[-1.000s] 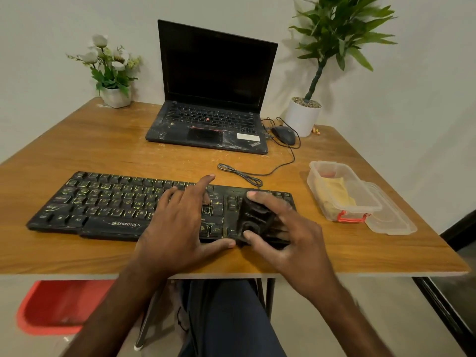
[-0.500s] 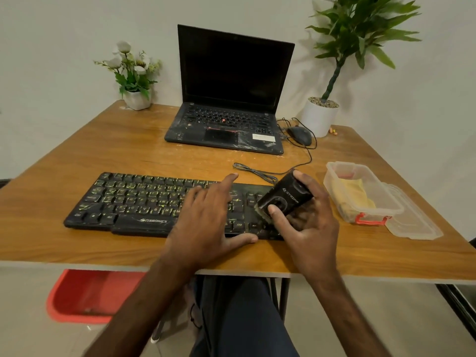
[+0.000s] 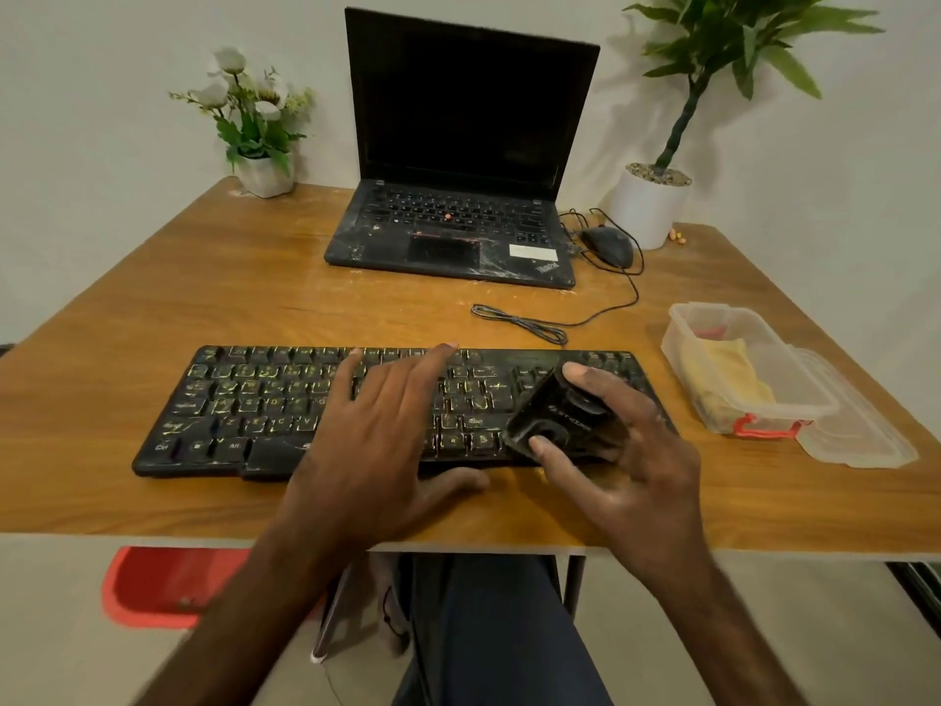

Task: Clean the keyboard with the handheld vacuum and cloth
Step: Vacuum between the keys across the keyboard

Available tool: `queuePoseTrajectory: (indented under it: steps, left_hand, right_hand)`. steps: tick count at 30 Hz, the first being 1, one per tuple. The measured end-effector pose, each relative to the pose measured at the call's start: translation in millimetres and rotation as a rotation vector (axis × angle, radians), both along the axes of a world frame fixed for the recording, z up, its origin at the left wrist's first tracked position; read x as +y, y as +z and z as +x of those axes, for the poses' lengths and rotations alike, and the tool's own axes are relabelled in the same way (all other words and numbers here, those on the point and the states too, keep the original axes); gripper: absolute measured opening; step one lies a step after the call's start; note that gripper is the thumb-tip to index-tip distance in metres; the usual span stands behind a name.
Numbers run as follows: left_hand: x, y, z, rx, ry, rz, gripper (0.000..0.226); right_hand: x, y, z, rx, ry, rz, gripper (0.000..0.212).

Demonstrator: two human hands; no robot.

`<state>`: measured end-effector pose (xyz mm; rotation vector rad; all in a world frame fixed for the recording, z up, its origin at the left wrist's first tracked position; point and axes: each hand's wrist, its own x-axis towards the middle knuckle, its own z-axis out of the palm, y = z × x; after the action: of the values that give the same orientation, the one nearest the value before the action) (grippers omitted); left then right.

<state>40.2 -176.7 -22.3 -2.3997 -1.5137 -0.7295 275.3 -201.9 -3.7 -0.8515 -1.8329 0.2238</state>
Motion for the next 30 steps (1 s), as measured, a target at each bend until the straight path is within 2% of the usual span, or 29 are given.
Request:
queuePoseTrajectory:
  steps: [3, 6, 9, 12, 14, 16, 18, 21, 24, 26, 28, 30]
  left_hand:
    - [0.0, -0.5, 2.8, -0.01, -0.013, -0.028, 0.105]
    - [-2.9, -0.8, 1.5, -0.013, -0.036, -0.037, 0.103]
    - [-3.6, 0.1, 0.2, -0.001, -0.028, -0.068, 0.102]
    - [-4.3, 0.0, 0.3, -0.005, -0.026, -0.069, 0.101]
    - [-3.6, -0.3, 0.3, -0.004, -0.025, -0.051, 0.101]
    - [-3.1, 0.6, 0.3, 0.003, -0.024, -0.047, 0.102]
    - [-3.8, 1.7, 1.2, 0.005, -0.02, -0.042, 0.101]
    - [-4.9, 0.9, 1.9, 0.002, -0.024, -0.032, 0.1]
    - [-3.6, 1.1, 1.3, 0.02, -0.018, -0.053, 0.1]
    - [-2.3, 1.3, 1.2, 0.027, -0.011, -0.066, 0.101]
    - [-2.0, 0.6, 1.6, 0.028, -0.014, -0.06, 0.101]
    - [-1.6, -0.6, 1.6, 0.02, -0.022, -0.054, 0.1]
  right_hand:
    - [3.7, 6.4, 1.3, -0.205, 0.047, 0.001, 0.062]
    - [17.3, 14.9, 7.1, -0.304, -0.058, 0.026, 0.067]
    - [21.0, 23.2, 4.9, -0.174, 0.0, -0.037, 0.067]
    - [15.5, 21.0, 1.3, -0.292, 0.093, -0.063, 0.068]
    - [19.6, 20.7, 5.8, -0.335, 0.032, -0.034, 0.068]
    - [24.8, 22.7, 10.1, -0.235, -0.035, -0.045, 0.068]
    - [24.0, 24.2, 9.2, -0.102, 0.03, -0.119, 0.069]
    - [15.9, 17.9, 1.1, -0.207, 0.148, -0.109, 0.069]
    - [24.4, 18.5, 5.3, -0.302, 0.045, -0.033, 0.067]
    - [31.3, 23.7, 11.2, -0.219, -0.027, -0.022, 0.066]
    - [27.1, 24.0, 10.6, -0.122, 0.05, -0.067, 0.067]
    - [17.4, 16.8, 5.4, -0.184, 0.154, -0.058, 0.068]
